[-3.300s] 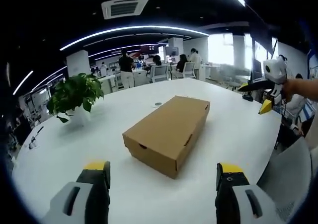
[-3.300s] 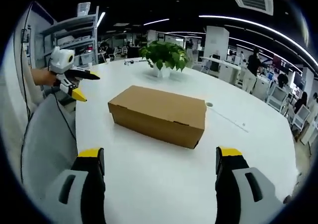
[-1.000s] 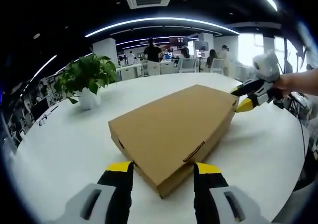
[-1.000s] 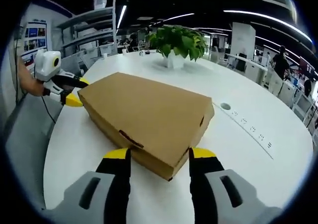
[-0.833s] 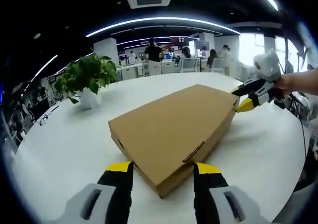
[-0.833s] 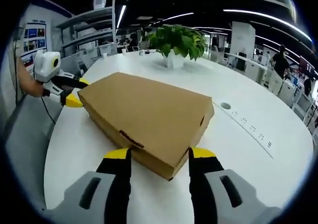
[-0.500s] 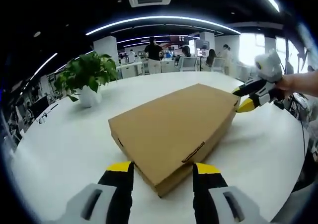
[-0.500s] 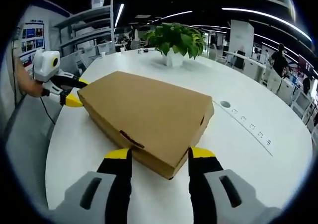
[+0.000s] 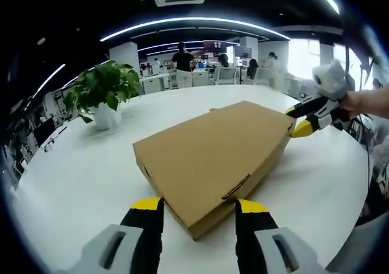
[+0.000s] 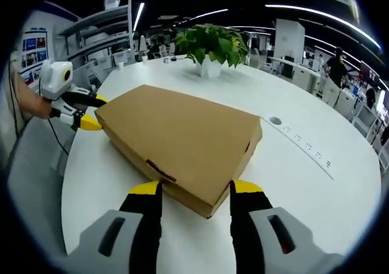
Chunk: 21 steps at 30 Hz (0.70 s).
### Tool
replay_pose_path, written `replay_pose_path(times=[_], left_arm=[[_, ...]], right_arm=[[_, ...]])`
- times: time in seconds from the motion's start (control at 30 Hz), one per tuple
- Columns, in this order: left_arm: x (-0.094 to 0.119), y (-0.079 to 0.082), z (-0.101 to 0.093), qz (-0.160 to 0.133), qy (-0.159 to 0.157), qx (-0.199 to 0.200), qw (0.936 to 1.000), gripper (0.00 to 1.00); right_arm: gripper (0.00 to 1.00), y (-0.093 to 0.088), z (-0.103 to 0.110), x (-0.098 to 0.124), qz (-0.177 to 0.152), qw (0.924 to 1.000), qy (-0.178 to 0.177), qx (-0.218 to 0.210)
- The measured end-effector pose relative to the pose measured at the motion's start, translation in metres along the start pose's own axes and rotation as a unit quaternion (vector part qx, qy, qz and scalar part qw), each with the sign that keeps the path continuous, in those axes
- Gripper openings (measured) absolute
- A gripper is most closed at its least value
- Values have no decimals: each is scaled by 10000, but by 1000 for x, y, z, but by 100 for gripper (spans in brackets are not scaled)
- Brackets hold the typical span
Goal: Operate the shoe box by opening the lid, removing the specified soft item, and placing it in the target area until the item is outside and the box remains undamaged.
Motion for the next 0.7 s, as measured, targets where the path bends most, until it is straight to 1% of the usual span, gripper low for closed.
replay_pose_path(times=[0.4,0.7], left_arm=[[12,-7,9,105,-186,-62,9998,47],[19,-10,18,263,-372,-163,9988,46]], right_arm=[[40,-3,23,4,47,9997,-205,-121],[39,-4,43,6,120,9989,-369,-277]])
Point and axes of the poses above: the point that each gripper's makers call its tool centre point, and the gripper's own axes: x roughly backward along the fingers, z roughly to its left, y roughly out of its top, the point moved 2 cm from there along x, roughly backward along the fingers, and after that the axes turned 7 degrees about -z, right-handed, at the moved point
